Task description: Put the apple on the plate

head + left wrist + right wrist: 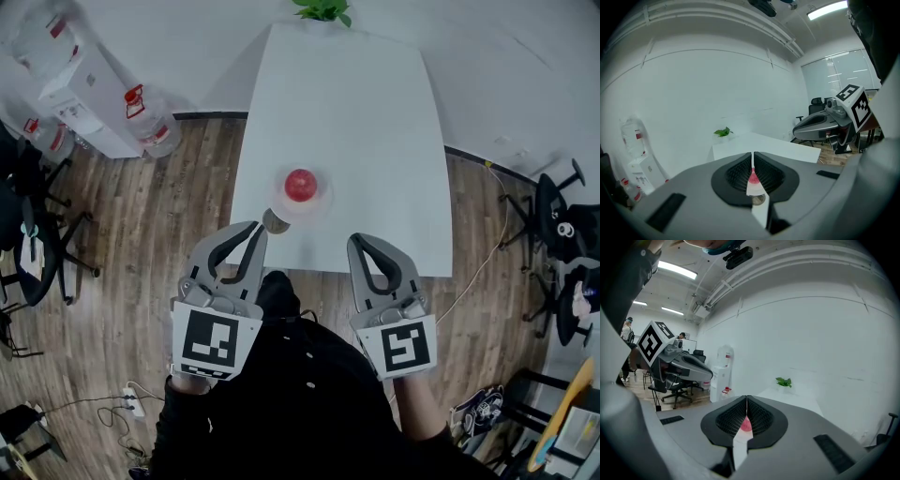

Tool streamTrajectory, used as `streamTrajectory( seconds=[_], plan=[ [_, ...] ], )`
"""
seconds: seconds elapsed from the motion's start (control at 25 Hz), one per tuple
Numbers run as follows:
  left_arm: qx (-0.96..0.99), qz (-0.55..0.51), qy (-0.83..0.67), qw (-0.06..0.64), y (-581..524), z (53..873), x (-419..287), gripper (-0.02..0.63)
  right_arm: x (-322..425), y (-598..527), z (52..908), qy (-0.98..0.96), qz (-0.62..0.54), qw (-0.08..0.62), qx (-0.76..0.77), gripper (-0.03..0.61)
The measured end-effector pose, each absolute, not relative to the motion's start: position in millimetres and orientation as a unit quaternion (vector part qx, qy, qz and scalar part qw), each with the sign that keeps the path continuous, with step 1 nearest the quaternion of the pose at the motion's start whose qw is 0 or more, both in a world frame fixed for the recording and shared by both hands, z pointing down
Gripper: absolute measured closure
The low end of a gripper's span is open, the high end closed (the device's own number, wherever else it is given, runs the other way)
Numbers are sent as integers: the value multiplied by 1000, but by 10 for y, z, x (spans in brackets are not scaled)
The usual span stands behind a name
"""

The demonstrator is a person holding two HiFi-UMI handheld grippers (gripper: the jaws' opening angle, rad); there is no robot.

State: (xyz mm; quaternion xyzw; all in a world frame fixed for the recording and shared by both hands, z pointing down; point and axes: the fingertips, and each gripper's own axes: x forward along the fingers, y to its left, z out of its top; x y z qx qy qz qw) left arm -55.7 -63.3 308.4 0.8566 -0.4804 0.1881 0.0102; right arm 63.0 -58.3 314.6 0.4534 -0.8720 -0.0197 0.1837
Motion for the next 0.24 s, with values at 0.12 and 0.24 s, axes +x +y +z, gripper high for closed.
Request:
streamTrajectory(
  seconds=[0.12,0.24],
  plan=[
    [857,187,-481,11,-643,3097,-558,587,636,-588,3159,-872,-20,185,453,537],
    [857,188,-480,12,-656,3108,-550,586,649,-600,3170,-871,-20,186,454,537]
  ],
)
